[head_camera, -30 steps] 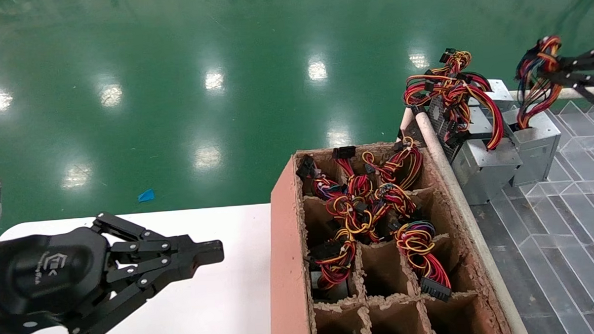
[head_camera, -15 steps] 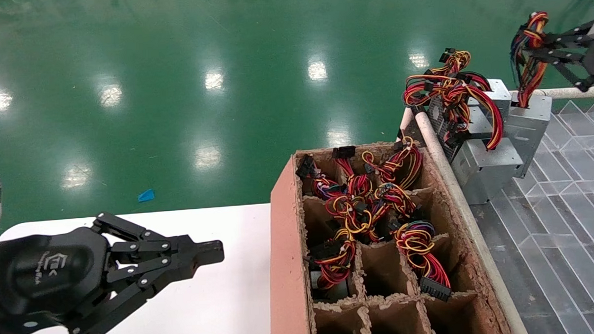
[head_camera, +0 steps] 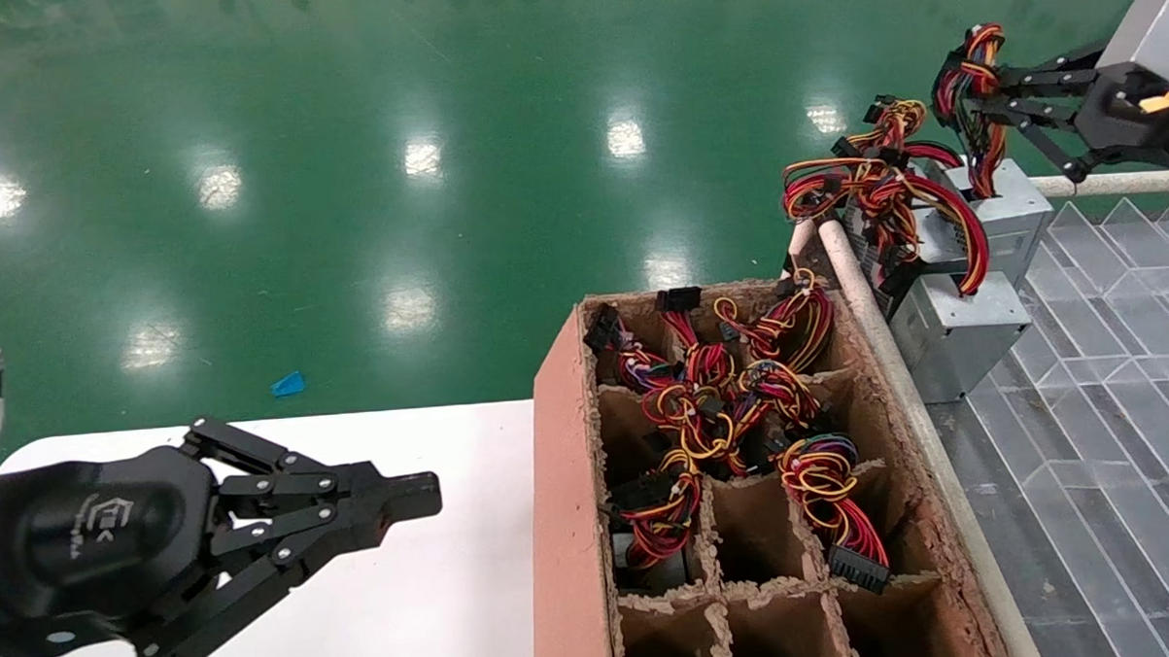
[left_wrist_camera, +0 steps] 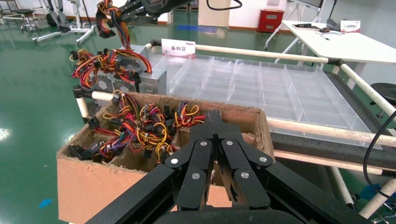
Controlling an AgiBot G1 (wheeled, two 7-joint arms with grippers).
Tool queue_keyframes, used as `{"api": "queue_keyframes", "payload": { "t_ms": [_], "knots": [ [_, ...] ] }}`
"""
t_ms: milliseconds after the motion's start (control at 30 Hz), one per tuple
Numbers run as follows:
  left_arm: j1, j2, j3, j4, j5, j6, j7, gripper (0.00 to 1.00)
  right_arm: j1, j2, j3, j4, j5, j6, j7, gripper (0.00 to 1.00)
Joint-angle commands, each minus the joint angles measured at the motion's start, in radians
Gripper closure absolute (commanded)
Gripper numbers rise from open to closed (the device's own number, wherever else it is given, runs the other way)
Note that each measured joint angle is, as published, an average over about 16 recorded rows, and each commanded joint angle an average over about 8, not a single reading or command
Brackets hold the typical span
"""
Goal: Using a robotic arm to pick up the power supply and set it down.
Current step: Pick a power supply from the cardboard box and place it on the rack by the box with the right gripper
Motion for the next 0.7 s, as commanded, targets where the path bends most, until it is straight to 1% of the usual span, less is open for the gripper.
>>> {"api": "queue_keyframes", "payload": {
  "t_ms": [33,433,700],
  "knots": [
    [0.0,0.0,0.0,0.0,0.0,0.0,0.0,1.0,-0.004,-0.002,-0.002,-0.002,-0.002,0.003,-0.003,1.0],
    [0.0,0.0,0.0,0.0,0.0,0.0,0.0,1.0,0.014,0.044,-0.019,0.001,-0.028,0.12,-0.021,1.0],
    [0.0,0.0,0.0,0.0,0.0,0.0,0.0,1.0,0.01,0.056,-0.028,-0.006,-0.042,0.198,-0.027,1.0]
  ]
}}
